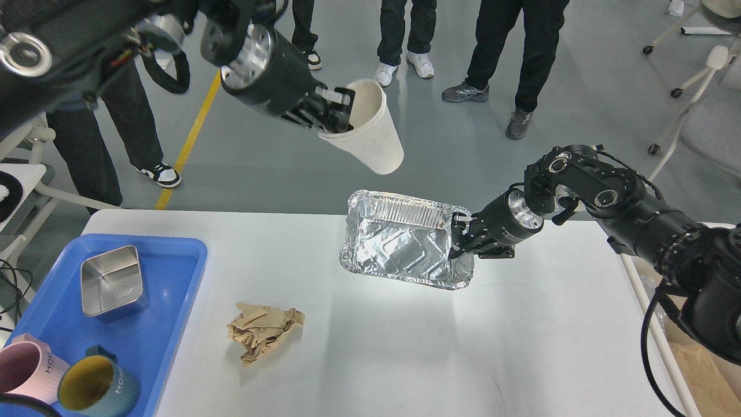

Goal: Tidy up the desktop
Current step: 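Lift the paper cup with the left gripper over the foil tray, then place the paper cup into the foil tray and withdraw the left gripper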

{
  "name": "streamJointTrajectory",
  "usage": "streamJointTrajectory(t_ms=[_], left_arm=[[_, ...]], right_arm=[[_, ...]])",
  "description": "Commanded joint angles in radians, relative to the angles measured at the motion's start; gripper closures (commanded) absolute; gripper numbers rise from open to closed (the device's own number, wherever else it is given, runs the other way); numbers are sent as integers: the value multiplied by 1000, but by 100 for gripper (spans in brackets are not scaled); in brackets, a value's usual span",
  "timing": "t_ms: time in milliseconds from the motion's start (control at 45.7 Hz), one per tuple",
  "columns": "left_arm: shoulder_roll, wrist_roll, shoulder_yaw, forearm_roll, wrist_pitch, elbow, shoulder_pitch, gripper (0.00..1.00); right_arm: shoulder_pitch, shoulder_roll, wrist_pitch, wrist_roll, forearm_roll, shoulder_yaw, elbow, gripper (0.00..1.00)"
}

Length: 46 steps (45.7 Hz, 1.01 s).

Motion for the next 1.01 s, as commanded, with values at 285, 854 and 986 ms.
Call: streamJointTrajectory(t_ms=[285,854,986], left_arm=[[-342,-25,-15,199,21,223,213,97],[-433,-75,0,238,145,314,229,81],[-436,-75,-1,235,167,314,229,42]], right_arm=[[5,-14,0,-2,2,3,1,100],[25,-6,0,-8,3,3,4,100],[25,-6,0,-8,3,3,5,100]])
